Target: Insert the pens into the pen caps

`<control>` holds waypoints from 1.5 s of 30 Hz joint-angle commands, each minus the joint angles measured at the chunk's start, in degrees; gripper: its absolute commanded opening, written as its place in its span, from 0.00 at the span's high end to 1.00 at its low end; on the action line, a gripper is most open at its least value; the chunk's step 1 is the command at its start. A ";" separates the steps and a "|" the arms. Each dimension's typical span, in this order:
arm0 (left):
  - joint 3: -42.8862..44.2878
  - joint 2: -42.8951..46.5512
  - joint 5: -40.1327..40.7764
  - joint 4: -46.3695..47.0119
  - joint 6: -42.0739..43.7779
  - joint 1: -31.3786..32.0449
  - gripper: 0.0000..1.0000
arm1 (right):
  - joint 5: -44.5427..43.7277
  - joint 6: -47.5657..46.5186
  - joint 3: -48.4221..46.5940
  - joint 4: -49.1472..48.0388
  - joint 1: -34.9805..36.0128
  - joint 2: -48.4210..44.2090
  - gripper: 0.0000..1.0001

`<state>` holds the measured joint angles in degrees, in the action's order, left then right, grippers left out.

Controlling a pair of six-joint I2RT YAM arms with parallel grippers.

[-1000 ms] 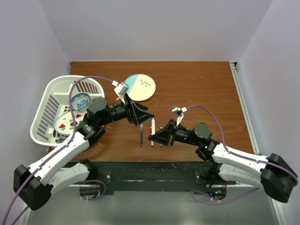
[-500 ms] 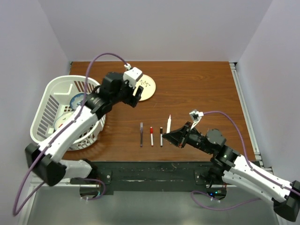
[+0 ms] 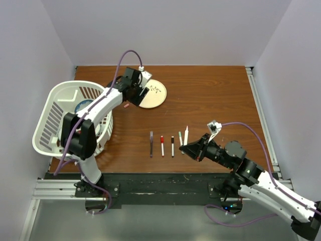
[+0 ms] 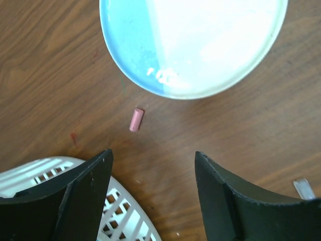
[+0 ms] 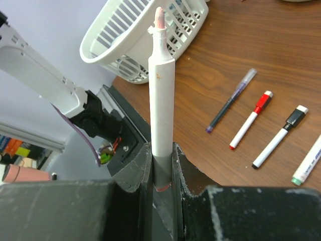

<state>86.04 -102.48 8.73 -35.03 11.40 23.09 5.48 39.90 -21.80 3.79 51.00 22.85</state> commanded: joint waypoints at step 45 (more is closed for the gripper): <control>1.77 -12.76 -20.33 -3.83 2.57 -7.54 0.81 | -3.89 -3.87 -5.09 6.67 0.24 -2.99 1.00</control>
<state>91.11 -121.08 -5.26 -39.99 14.06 14.87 2.44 35.86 -23.92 10.81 51.00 20.45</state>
